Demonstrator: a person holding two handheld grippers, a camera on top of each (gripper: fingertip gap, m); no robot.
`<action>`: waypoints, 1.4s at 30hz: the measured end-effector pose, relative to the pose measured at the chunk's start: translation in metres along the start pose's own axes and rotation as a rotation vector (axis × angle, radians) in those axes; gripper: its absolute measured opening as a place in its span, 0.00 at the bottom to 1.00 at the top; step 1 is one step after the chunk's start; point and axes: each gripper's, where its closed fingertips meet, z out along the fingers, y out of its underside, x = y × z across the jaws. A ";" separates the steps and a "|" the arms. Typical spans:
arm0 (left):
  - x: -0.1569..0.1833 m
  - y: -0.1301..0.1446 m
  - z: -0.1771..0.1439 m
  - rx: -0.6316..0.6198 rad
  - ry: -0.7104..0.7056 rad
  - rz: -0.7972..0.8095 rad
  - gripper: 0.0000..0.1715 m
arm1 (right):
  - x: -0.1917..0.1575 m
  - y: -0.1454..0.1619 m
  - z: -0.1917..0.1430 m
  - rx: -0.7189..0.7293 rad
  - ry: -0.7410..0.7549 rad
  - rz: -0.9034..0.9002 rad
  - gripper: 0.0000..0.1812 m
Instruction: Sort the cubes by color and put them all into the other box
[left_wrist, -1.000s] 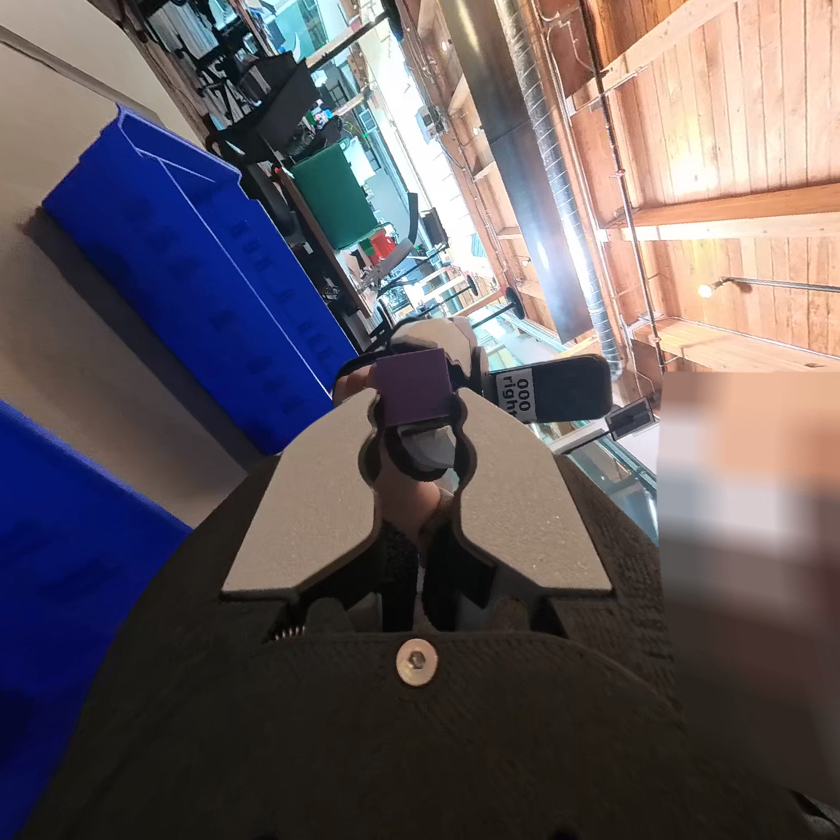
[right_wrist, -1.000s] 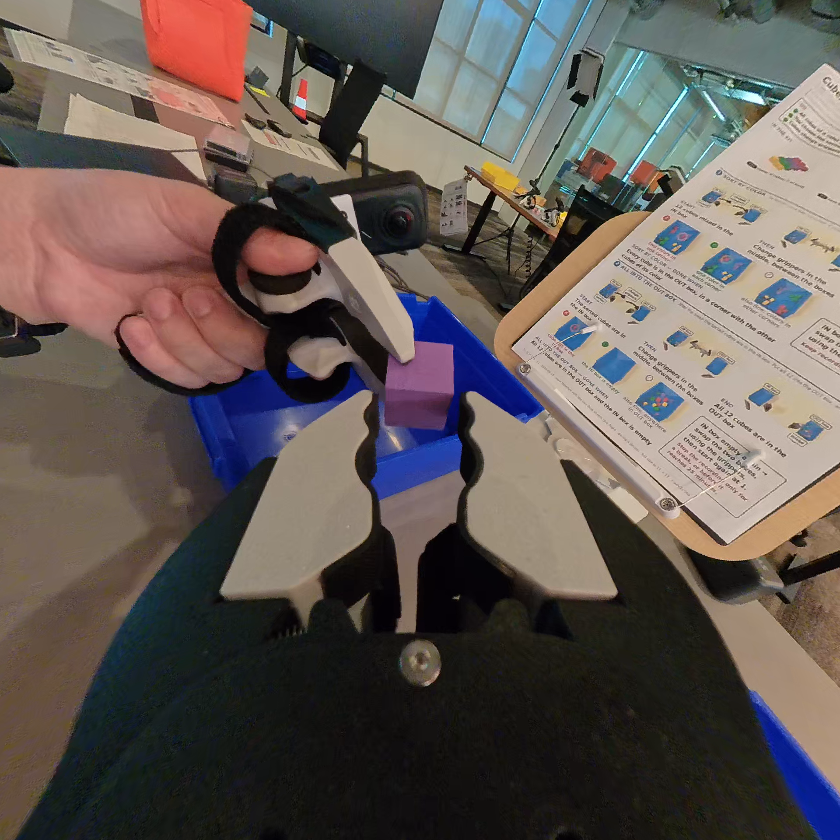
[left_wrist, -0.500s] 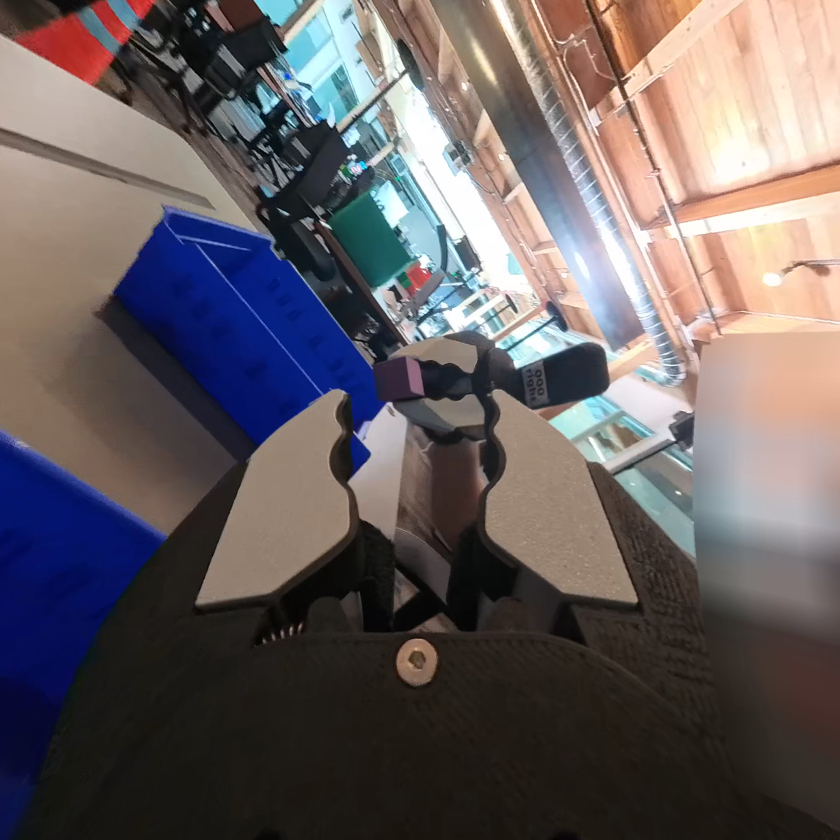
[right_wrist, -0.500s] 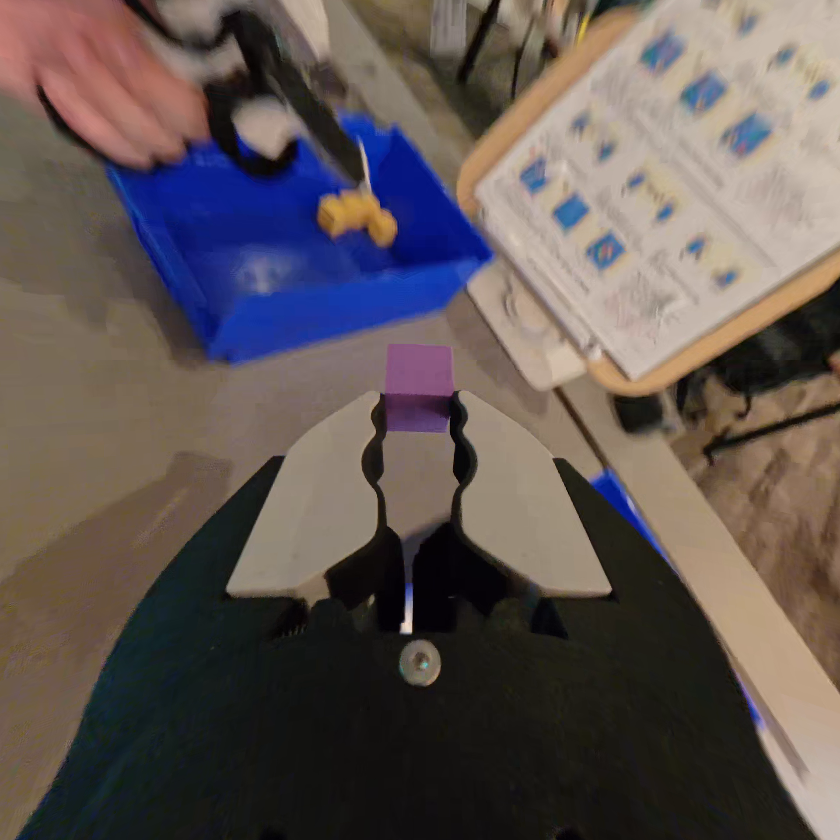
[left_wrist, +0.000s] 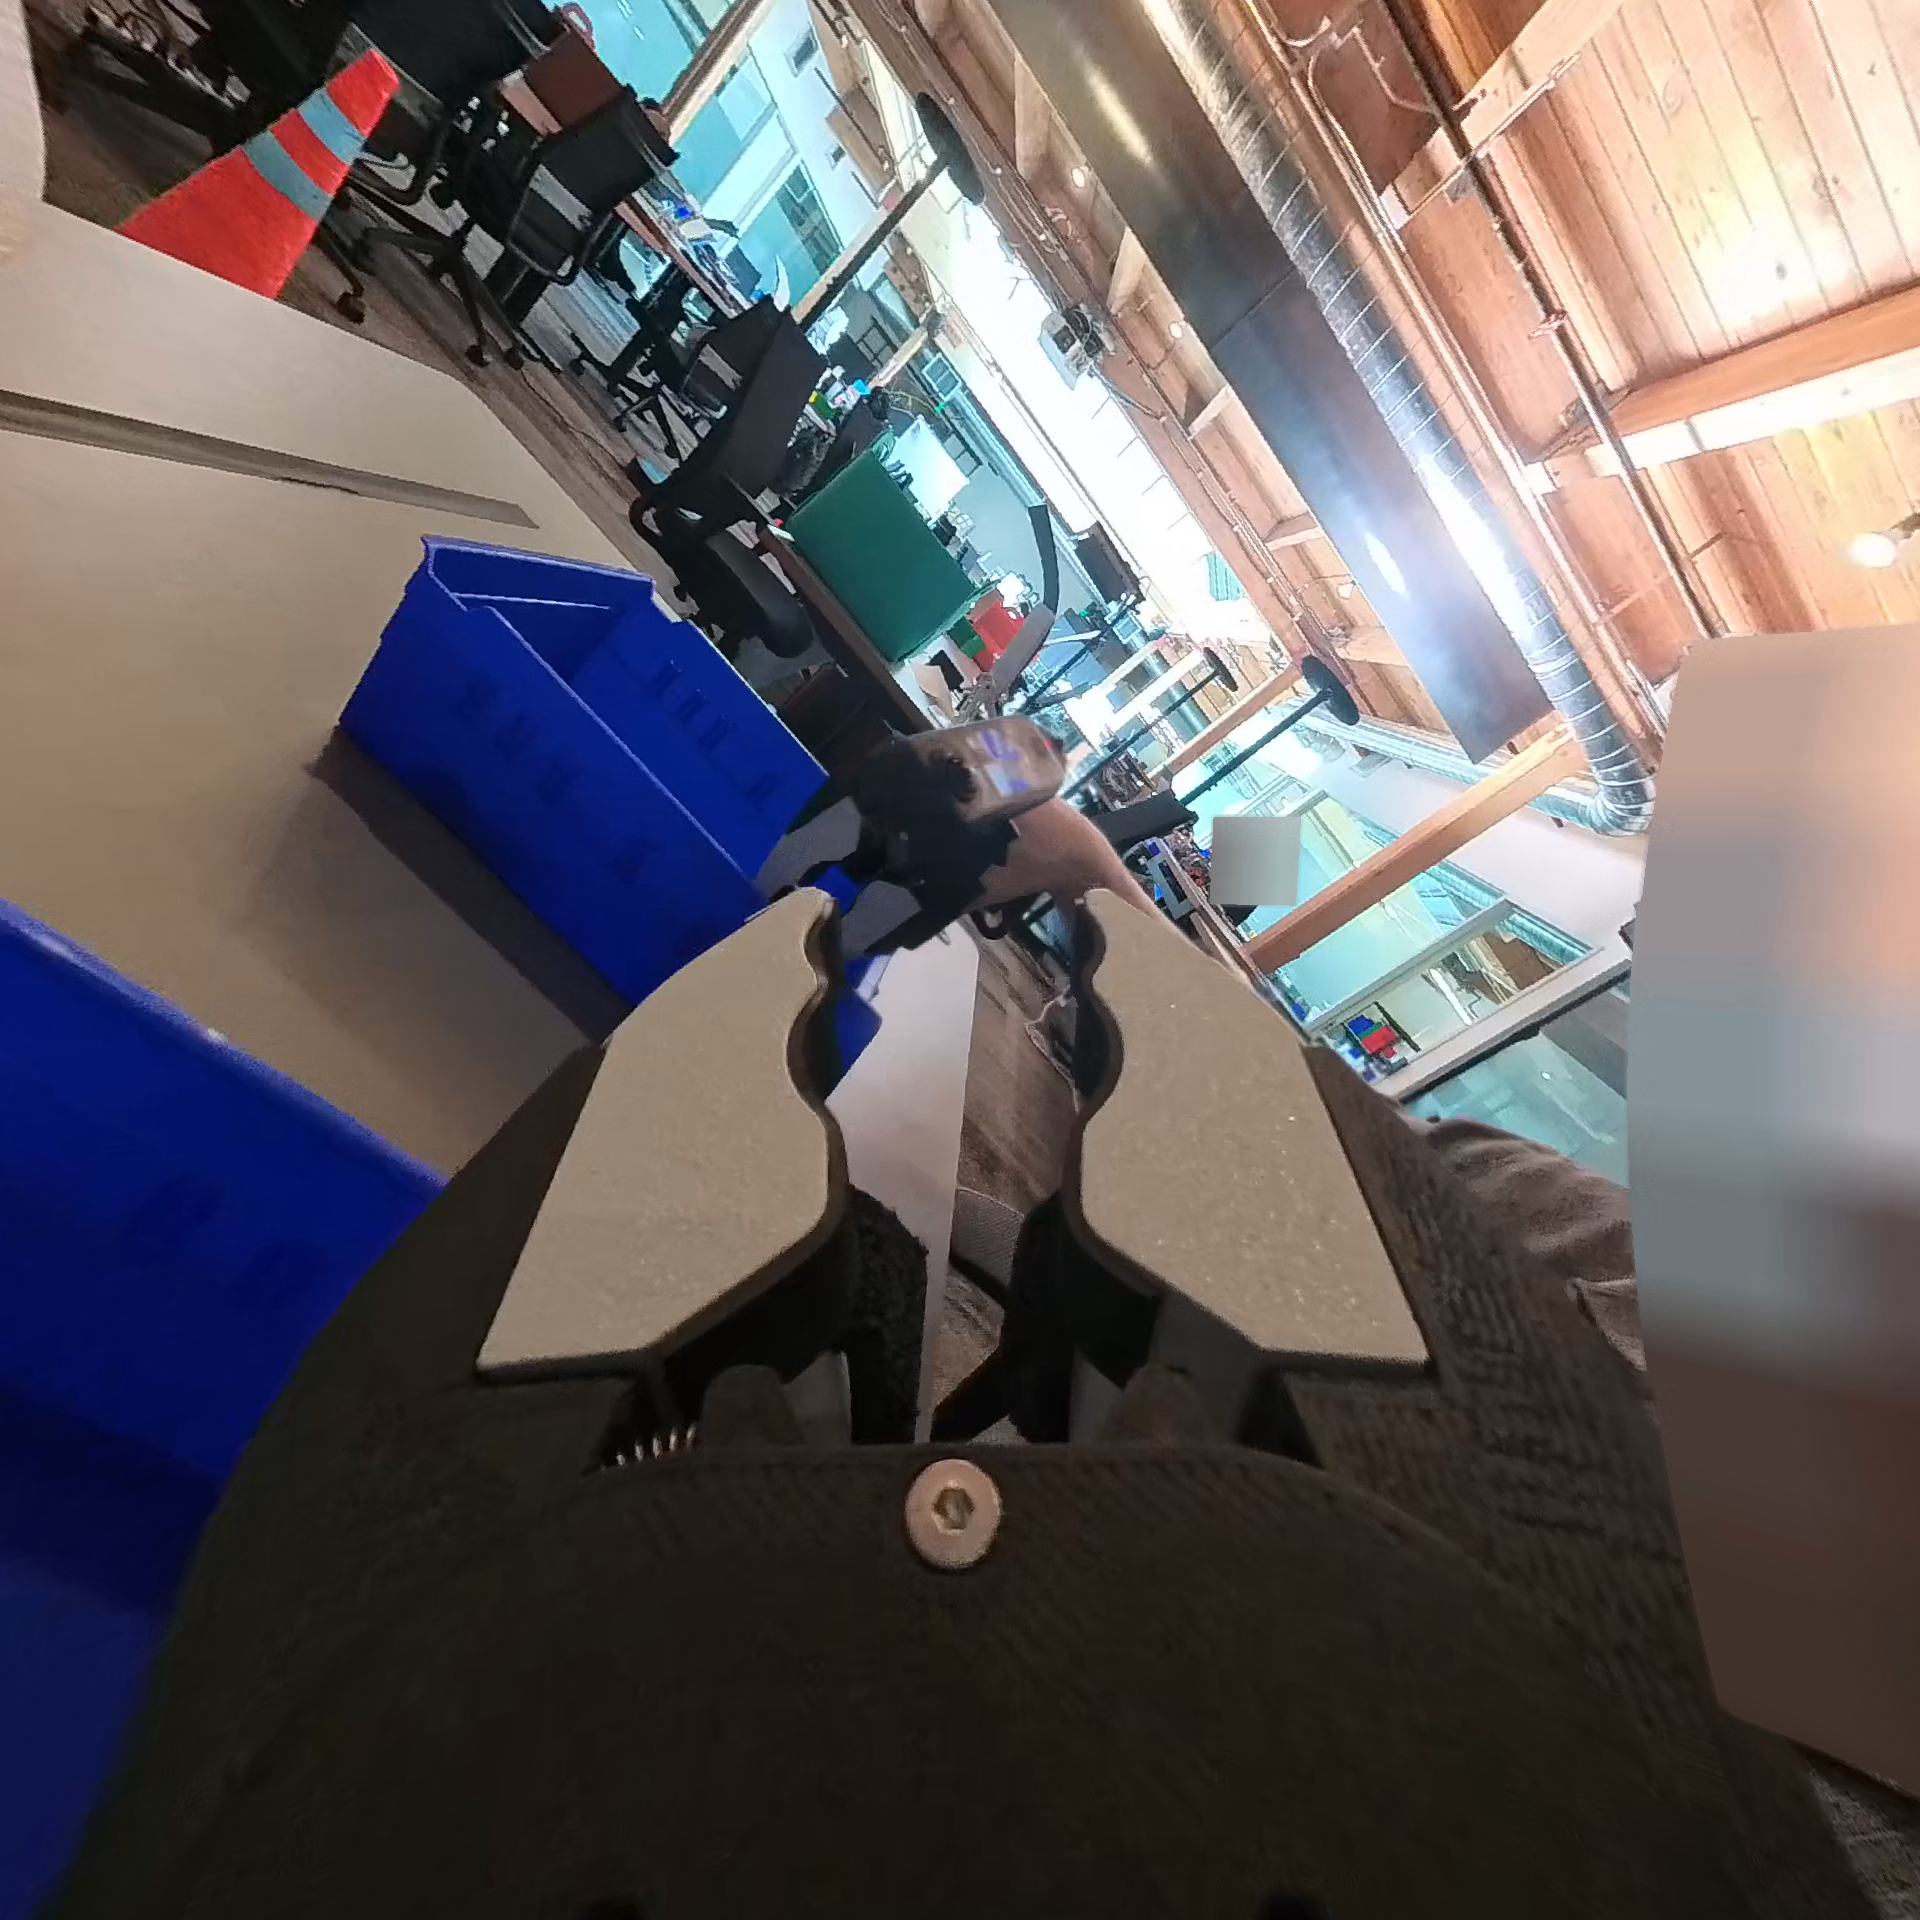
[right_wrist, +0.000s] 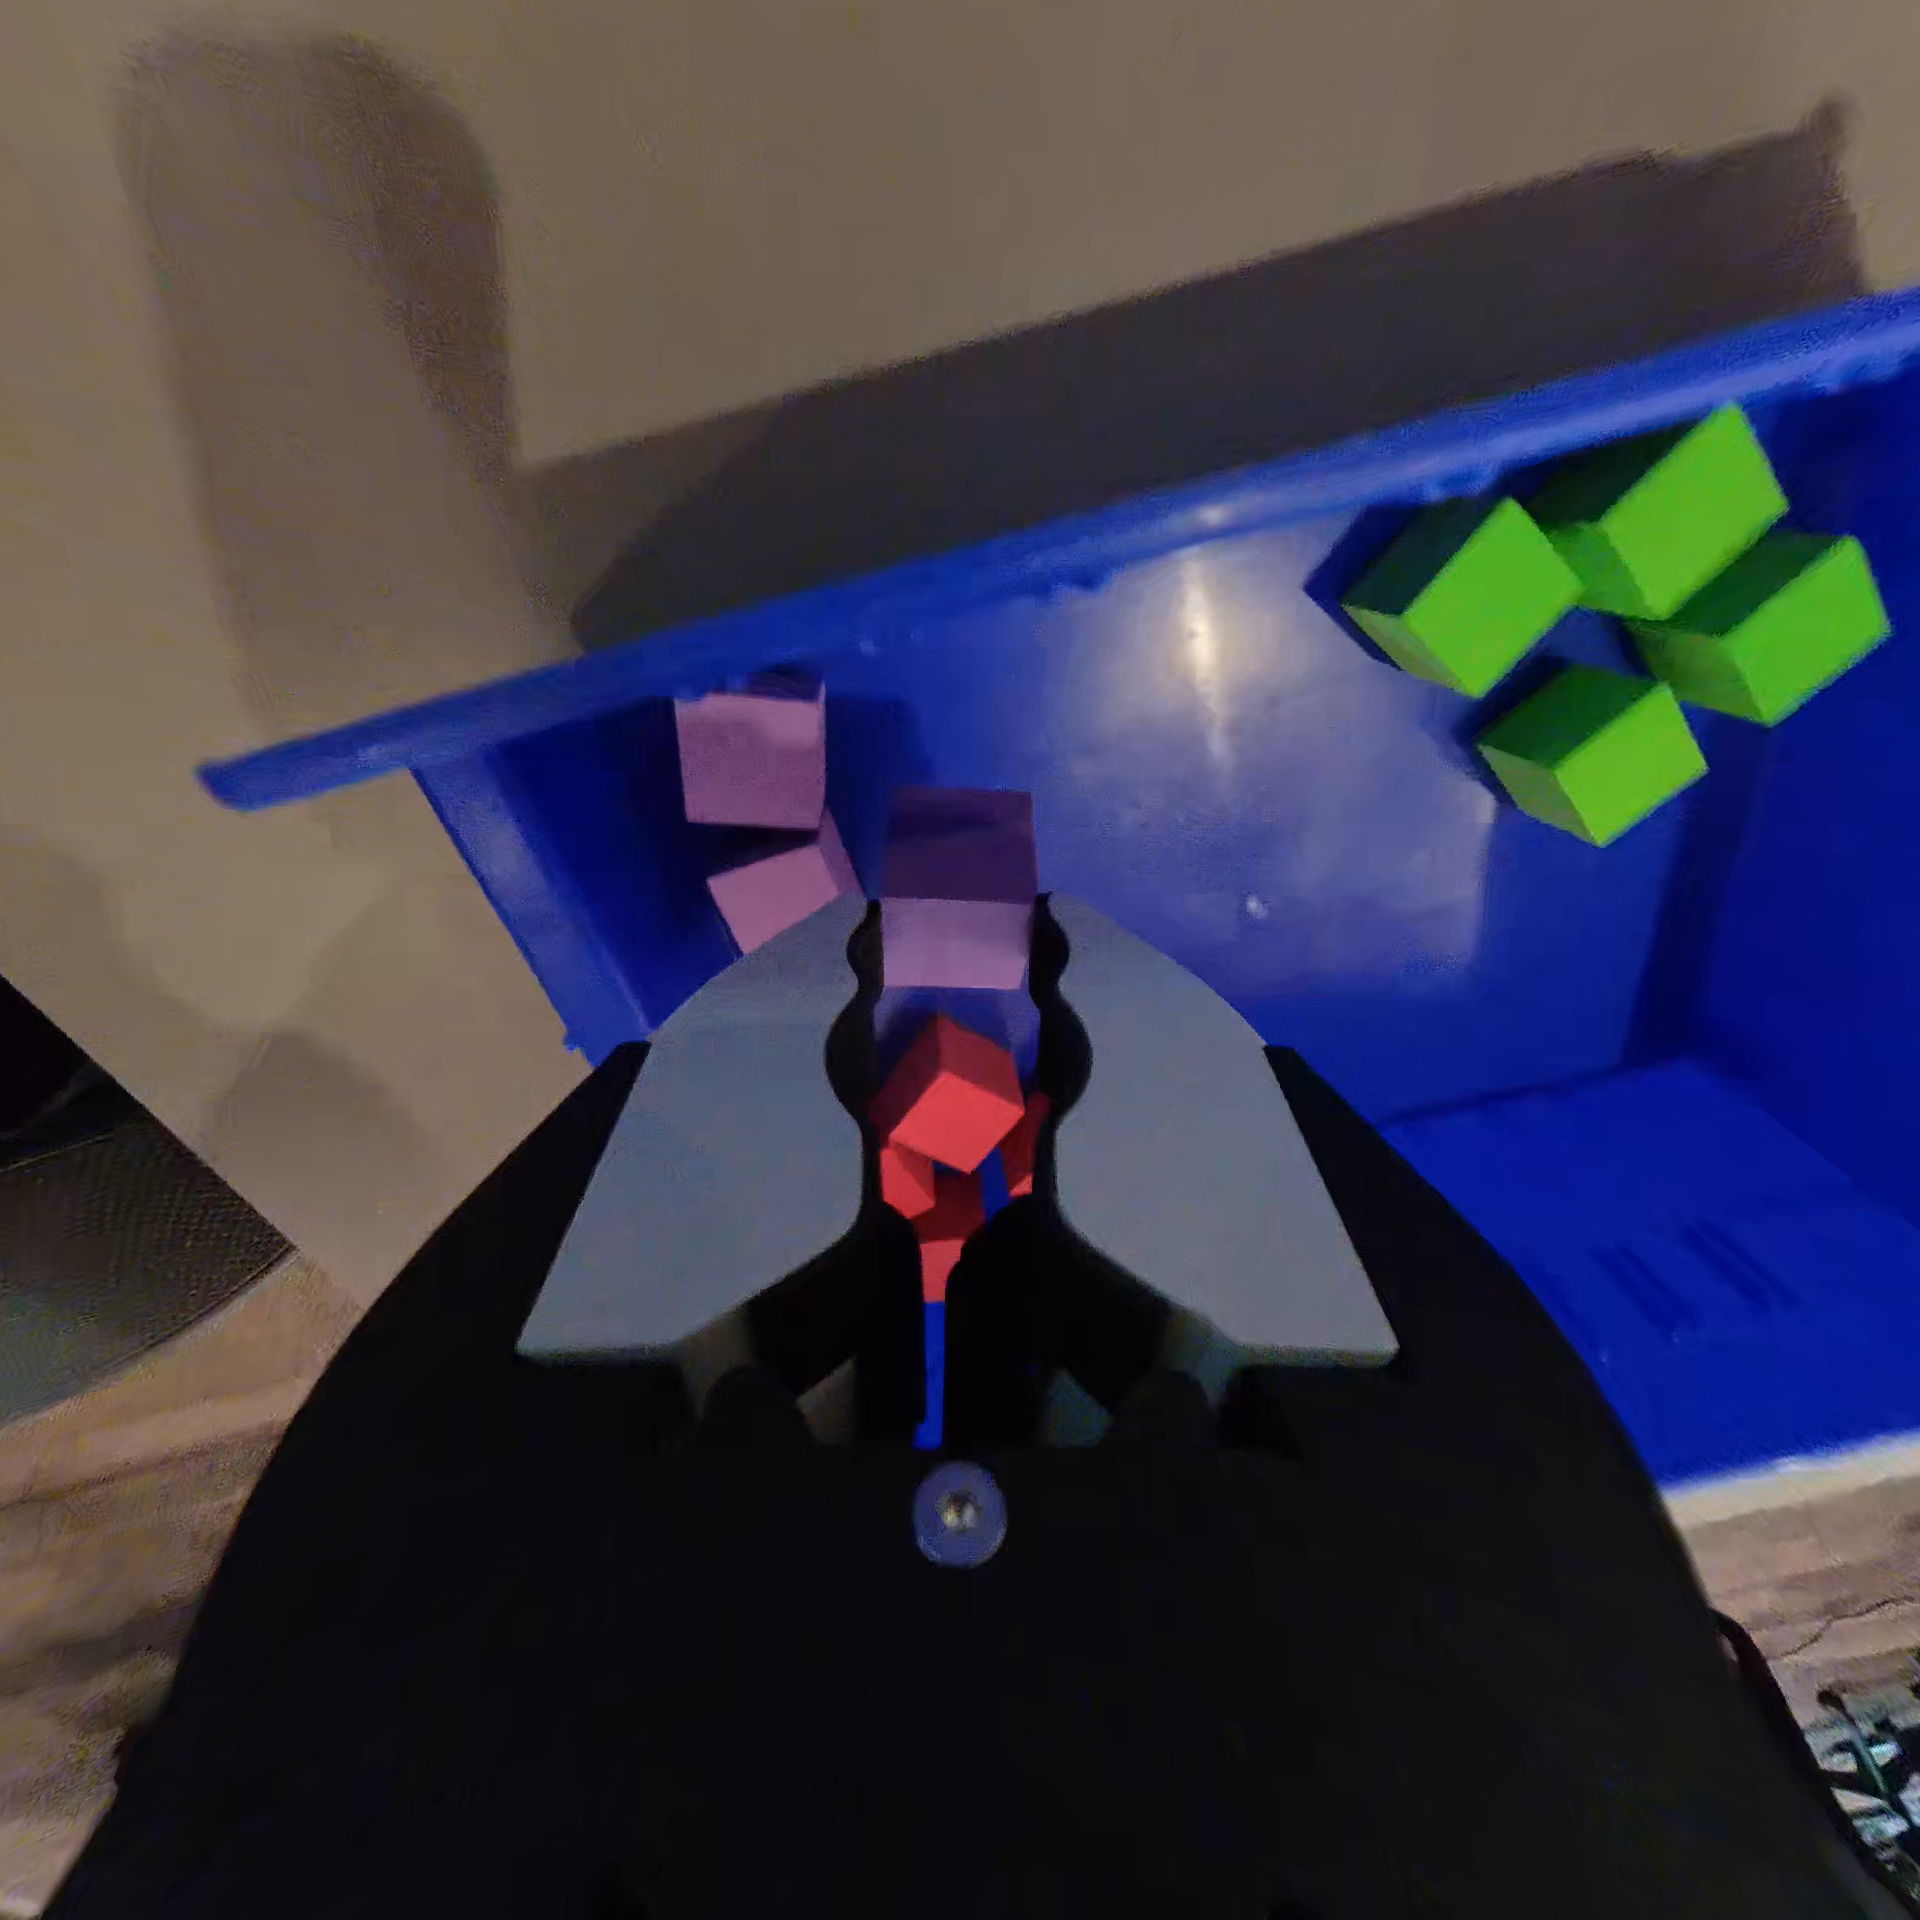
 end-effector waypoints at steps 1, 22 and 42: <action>0.000 0.000 -0.004 0.004 -0.010 0.003 0.24 | 0.000 -0.002 0.005 -0.012 -0.015 -0.010 0.15; 0.002 -0.015 -0.026 0.050 -0.035 0.028 0.21 | -0.003 0.001 0.026 -0.011 -0.097 0.017 0.16; -0.008 -0.019 -0.029 -0.039 -0.182 0.105 0.21 | 0.013 -0.015 -0.032 0.308 0.051 0.043 0.19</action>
